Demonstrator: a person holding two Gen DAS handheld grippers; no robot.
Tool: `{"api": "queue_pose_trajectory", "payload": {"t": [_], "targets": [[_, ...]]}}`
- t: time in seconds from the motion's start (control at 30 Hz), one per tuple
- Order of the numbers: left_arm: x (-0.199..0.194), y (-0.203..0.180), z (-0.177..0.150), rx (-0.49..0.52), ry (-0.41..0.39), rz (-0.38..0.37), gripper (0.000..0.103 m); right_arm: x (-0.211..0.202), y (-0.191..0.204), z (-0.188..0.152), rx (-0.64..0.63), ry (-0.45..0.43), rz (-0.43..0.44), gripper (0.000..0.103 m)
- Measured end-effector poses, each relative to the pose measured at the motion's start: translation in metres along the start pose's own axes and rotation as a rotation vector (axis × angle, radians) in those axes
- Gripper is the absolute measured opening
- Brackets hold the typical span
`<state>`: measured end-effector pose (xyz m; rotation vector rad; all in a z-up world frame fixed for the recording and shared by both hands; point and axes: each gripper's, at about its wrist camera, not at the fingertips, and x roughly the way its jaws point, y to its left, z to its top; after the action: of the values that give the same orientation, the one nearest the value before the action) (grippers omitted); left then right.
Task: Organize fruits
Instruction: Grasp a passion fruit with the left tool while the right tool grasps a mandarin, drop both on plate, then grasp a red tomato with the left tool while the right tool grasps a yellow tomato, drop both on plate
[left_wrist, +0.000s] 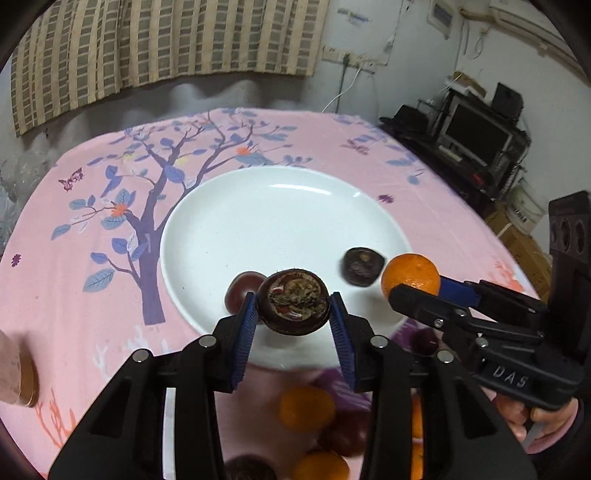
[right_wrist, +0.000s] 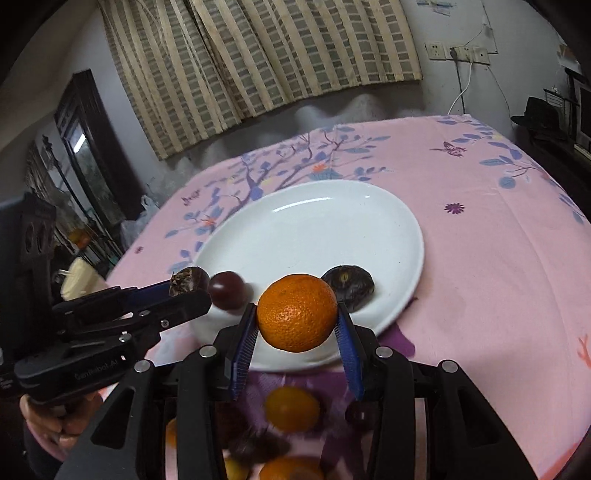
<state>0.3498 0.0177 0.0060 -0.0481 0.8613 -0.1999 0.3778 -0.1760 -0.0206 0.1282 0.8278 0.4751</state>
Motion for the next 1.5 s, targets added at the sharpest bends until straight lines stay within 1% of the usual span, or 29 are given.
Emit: {"api": "queue_pose_trajectory", "payload": {"t": [0.03,0.07,0.1,0.13,0.17,0.2,0.23,0.3,0.37,0.43,0.5,0.6,0.63,0.7,0.77,0.83,0.87,0.97,1.13,1.2,1.23,1.27,1.3,1.33,1.37,1.43,1.47,1.5], "targets": [[0.006,0.0,0.002,-0.001,0.013,0.01,0.039,0.007,-0.001,0.002,0.001,0.008,-0.004,0.043],[0.01,0.001,0.004,-0.005,0.034,0.02,0.042,0.011,-0.002,0.004,0.002,0.018,-0.001,0.044],[0.01,0.002,0.001,-0.011,0.042,0.032,0.059,0.013,-0.003,0.004,0.005,0.034,0.006,0.046],[0.006,0.003,0.001,-0.014,0.031,0.049,0.068,0.01,-0.006,0.004,0.011,0.043,0.011,0.049],[0.0,0.004,-0.001,-0.017,0.001,0.068,0.082,0.005,-0.007,0.002,0.02,0.034,0.017,0.063],[-0.01,0.005,-0.003,-0.017,-0.037,0.092,0.094,-0.001,-0.008,0.0,0.027,0.015,0.029,0.072],[-0.019,0.006,-0.004,-0.017,-0.061,0.104,0.097,-0.009,-0.009,-0.002,0.033,-0.007,0.038,0.073],[-0.039,0.011,-0.008,-0.017,-0.098,0.112,0.097,-0.026,-0.011,-0.008,0.04,-0.04,0.038,0.075],[-0.057,0.017,-0.018,-0.032,-0.127,0.116,0.098,-0.039,-0.012,-0.018,0.057,-0.061,0.046,0.076],[-0.069,0.026,-0.032,-0.045,-0.143,0.133,0.098,-0.046,-0.013,-0.028,0.076,-0.061,0.062,0.076],[-0.076,0.035,-0.05,-0.059,-0.141,0.154,0.098,-0.053,-0.013,-0.041,0.088,-0.031,0.093,0.076],[-0.081,0.051,-0.074,-0.104,-0.104,0.172,0.098,-0.068,-0.007,-0.061,0.071,-0.016,0.111,0.076],[-0.084,0.057,-0.081,-0.121,-0.097,0.17,0.098,-0.072,-0.005,-0.066,0.065,-0.006,0.123,0.076],[-0.09,0.066,-0.091,-0.155,-0.097,0.161,0.098,-0.082,-0.001,-0.083,0.059,0.028,0.173,0.076],[-0.095,0.073,-0.1,-0.181,-0.1,0.156,0.098,-0.089,0.006,-0.1,0.045,0.061,0.191,0.075],[-0.098,0.08,-0.111,-0.201,-0.094,0.168,0.098,-0.094,0.018,-0.116,-0.008,0.09,0.177,0.075],[-0.098,0.083,-0.116,-0.209,-0.089,0.17,0.098,-0.096,0.027,-0.126,-0.054,0.111,0.15,0.075],[-0.098,0.092,-0.129,-0.236,-0.06,0.173,0.098,-0.097,0.043,-0.141,-0.133,0.139,0.095,0.075],[-0.104,0.099,-0.133,-0.263,-0.074,0.175,0.098,-0.09,0.052,-0.151,-0.18,0.176,0.006,0.065],[-0.106,0.099,-0.134,-0.266,-0.074,0.169,0.098,-0.085,0.052,-0.152,-0.193,0.195,-0.019,0.056],[-0.106,0.099,-0.135,-0.263,-0.073,0.169,0.098,-0.083,0.053,-0.154,-0.2,0.2,-0.021,0.054],[-0.106,0.098,-0.135,-0.259,-0.072,0.17,0.098,-0.08,0.052,-0.156,-0.207,0.201,-0.019,0.045],[-0.107,0.096,-0.135,-0.25,-0.072,0.169,0.098,-0.079,0.051,-0.156,-0.205,0.2,-0.022,0.042],[-0.107,0.095,-0.136,-0.242,-0.071,0.166,0.098,-0.081,0.049,-0.155,-0.191,0.192,-0.002,0.037],[-0.108,0.093,-0.137,-0.23,-0.069,0.156,0.098,-0.08,0.044,-0.154,-0.16,0.197,0.04,0.037],[-0.108,0.088,-0.14,-0.186,-0.057,0.095,0.098,-0.081,0.029,-0.152,-0.081,0.193,0.108,0.037],[-0.107,0.085,-0.143,-0.162,-0.053,0.066,0.092,-0.08,0.025,-0.151,-0.054,0.191,0.131,0.037],[-0.106,0.079,-0.145,-0.125,-0.043,0.033,0.075,-0.081,0.021,-0.151,-0.035,0.187,0.141,0.037]]}}
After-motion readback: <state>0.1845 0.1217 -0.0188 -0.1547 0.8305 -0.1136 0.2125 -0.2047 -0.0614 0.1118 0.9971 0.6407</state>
